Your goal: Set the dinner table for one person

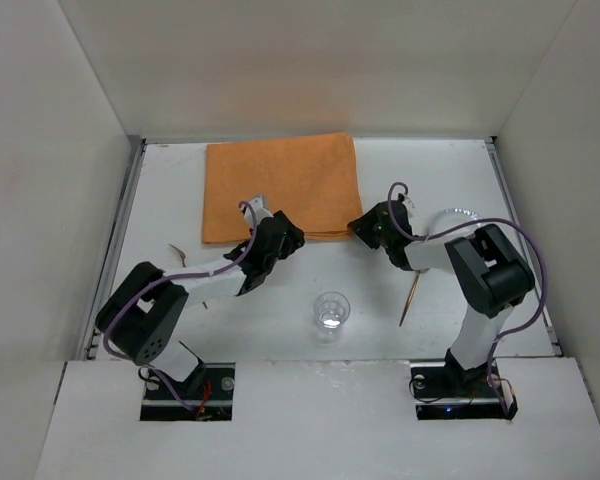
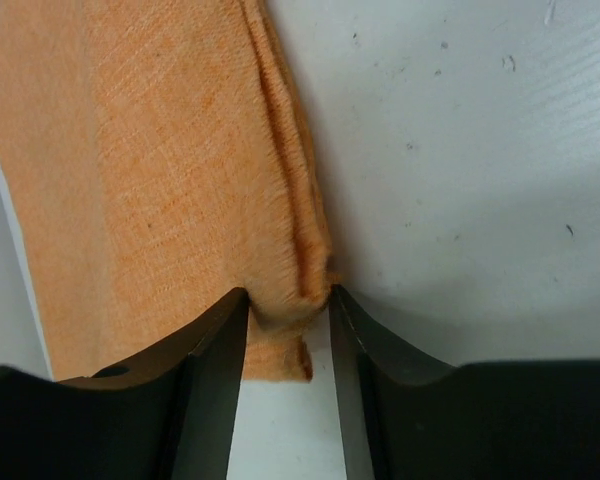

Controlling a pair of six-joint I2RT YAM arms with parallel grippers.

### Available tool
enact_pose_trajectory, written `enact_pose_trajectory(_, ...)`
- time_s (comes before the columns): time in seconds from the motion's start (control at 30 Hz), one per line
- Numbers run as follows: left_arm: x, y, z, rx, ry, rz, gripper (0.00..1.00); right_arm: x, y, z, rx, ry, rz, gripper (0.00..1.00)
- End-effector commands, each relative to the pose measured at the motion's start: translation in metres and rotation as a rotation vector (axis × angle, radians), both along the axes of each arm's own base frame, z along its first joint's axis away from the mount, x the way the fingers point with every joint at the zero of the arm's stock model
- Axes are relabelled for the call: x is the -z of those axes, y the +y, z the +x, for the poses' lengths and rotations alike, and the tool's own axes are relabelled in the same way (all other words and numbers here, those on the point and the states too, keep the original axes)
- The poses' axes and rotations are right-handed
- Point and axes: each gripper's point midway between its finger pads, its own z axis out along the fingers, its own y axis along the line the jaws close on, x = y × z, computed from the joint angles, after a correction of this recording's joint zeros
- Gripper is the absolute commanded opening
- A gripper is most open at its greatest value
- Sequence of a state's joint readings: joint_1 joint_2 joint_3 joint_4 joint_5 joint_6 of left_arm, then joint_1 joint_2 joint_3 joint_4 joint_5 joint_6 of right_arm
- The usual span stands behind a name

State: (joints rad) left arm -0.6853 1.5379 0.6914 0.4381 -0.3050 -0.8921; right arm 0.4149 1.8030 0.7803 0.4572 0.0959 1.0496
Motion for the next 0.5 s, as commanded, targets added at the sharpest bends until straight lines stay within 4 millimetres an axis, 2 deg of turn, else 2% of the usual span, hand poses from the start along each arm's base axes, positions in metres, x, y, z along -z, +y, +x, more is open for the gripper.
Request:
enact_pose_trajectory(0.0, -0.016, 0.030, 0.008, -0.070, -0.067, 0.052, 0.44, -0.009, 0.001, 0.020, 0.023, -0.017, 0.031, 0.38)
enact_pose_trajectory(0.17, -0.020, 0.071, 0.025, -0.188, -0.083, 0.060, 0.44, -0.023, 0.001, 0.025, 0.020, -0.056, 0.047, 0.16)
enact_pose_trajectory(0.27, -0.027, 0.088, 0.042, -0.255, -0.102, 0.087, 0.45, -0.032, -0.007, 0.011, 0.026, -0.090, 0.043, 0.13)
enact_pose_trajectory(0.37, -0.031, 0.100, 0.058, -0.279, -0.115, 0.137, 0.45, -0.032, -0.021, -0.009, 0.033, -0.093, 0.004, 0.11)
enact_pose_trajectory(0.47, -0.023, 0.111, 0.064, -0.309, -0.098, 0.164, 0.45, -0.035, -0.042, -0.029, 0.052, -0.110, -0.033, 0.10)
